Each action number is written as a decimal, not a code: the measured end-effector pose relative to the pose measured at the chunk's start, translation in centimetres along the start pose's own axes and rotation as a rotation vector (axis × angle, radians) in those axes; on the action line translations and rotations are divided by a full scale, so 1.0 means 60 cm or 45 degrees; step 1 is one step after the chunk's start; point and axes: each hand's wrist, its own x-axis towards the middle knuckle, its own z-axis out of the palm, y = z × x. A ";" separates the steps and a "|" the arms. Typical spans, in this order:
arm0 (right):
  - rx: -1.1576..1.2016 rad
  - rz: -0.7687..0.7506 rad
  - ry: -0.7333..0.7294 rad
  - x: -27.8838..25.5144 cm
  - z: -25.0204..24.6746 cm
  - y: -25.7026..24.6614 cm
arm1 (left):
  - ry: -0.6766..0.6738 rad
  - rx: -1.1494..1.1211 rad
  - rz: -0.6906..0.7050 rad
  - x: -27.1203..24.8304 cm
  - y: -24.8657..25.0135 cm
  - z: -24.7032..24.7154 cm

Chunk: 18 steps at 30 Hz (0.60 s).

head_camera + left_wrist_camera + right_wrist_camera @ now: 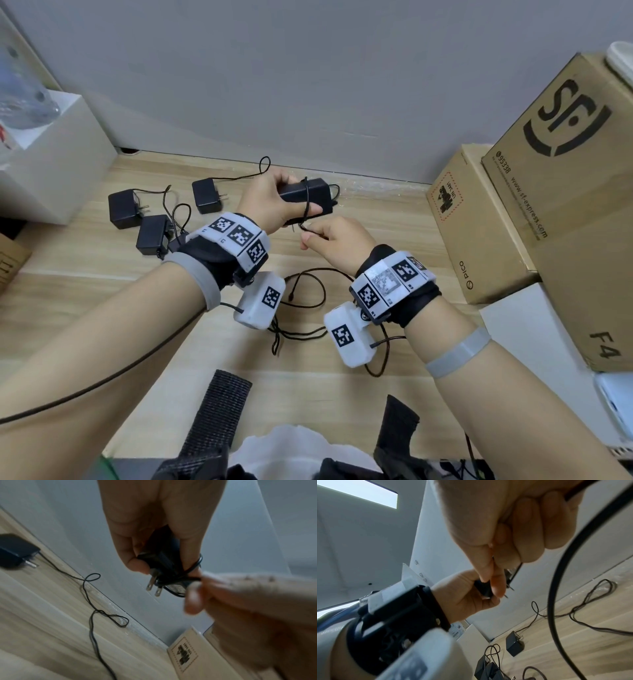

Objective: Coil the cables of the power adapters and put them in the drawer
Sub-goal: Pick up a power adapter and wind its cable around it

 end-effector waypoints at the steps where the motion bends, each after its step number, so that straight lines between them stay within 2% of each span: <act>1: -0.032 -0.009 0.008 0.000 -0.001 -0.002 | -0.005 0.094 0.043 0.000 -0.005 0.000; 4: -0.078 -0.037 0.021 0.000 -0.007 -0.005 | -0.052 0.281 0.151 -0.001 -0.020 0.002; 7: 0.013 -0.051 0.053 -0.001 -0.019 -0.006 | -0.125 0.390 0.150 -0.006 -0.025 0.000; 11: 0.163 0.020 0.115 0.005 -0.041 0.009 | -0.363 0.413 0.086 -0.018 -0.019 -0.009; 14: 0.186 0.056 0.179 0.012 -0.047 0.028 | -0.560 0.234 0.022 -0.023 -0.009 -0.023; 18: 0.208 0.133 0.317 0.017 -0.039 0.057 | -0.740 -0.230 0.047 -0.025 0.002 -0.038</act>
